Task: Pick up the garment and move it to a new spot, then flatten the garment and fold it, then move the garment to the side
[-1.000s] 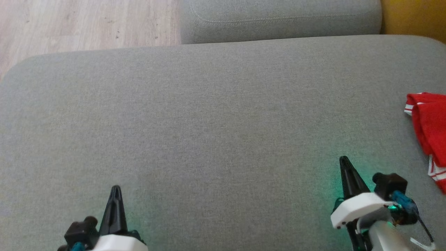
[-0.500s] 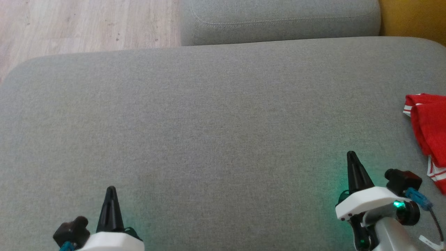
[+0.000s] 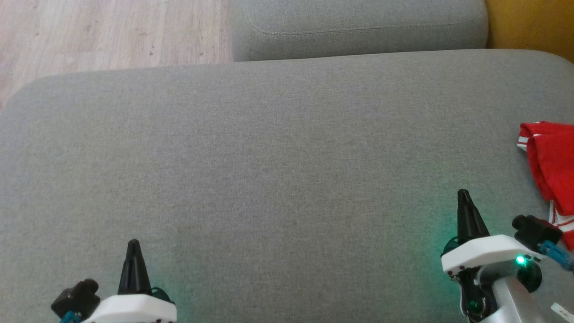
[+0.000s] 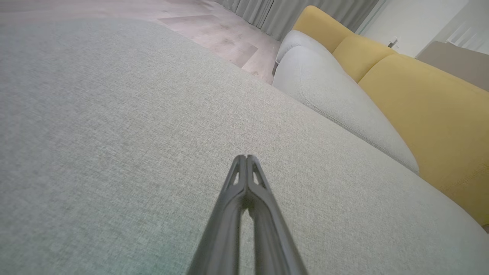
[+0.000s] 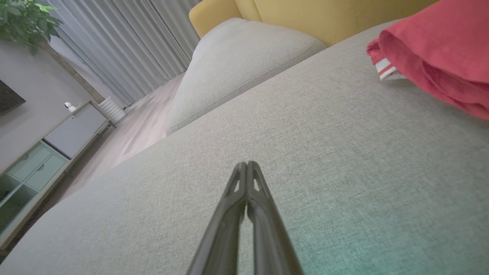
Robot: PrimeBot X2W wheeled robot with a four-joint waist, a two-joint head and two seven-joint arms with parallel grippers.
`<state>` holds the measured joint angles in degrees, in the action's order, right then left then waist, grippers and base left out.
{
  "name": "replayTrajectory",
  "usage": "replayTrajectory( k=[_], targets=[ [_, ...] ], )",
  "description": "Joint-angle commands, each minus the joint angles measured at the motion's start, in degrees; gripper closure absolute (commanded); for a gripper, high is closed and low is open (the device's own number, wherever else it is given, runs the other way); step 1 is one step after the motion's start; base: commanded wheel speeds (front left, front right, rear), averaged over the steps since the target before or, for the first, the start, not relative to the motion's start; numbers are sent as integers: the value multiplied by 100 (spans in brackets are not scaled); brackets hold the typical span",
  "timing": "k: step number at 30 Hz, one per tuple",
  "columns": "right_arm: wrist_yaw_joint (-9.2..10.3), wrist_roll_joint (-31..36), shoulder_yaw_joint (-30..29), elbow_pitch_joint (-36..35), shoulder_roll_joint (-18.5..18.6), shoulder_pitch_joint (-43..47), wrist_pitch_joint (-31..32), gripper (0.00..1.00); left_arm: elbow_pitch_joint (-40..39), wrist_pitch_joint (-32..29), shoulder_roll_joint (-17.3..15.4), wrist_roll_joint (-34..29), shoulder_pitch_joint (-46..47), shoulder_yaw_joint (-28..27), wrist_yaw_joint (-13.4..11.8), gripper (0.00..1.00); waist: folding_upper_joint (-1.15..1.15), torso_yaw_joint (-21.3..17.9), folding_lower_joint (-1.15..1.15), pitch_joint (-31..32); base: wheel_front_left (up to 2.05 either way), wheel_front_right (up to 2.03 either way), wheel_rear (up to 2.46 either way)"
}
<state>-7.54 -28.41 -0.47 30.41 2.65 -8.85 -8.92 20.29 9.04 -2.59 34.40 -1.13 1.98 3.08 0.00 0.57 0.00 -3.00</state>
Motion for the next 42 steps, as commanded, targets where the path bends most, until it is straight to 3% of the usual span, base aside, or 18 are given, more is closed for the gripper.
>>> replayTrajectory(
  k=[1, 42],
  targets=[
    [1, -152, -4, -227, 17, -142, 32, 100, -189, -38, -9, 129, 282, -99, 35, 100, 0, 0, 0, 3, 0, 0, 0],
    [3, -2937, -274, -858, 20, 40, 707, 100, -383, -715, -18, 2656, 484, -435, 216, 100, 0, -26, 0, 128, 0, 0, 0]
  ],
)
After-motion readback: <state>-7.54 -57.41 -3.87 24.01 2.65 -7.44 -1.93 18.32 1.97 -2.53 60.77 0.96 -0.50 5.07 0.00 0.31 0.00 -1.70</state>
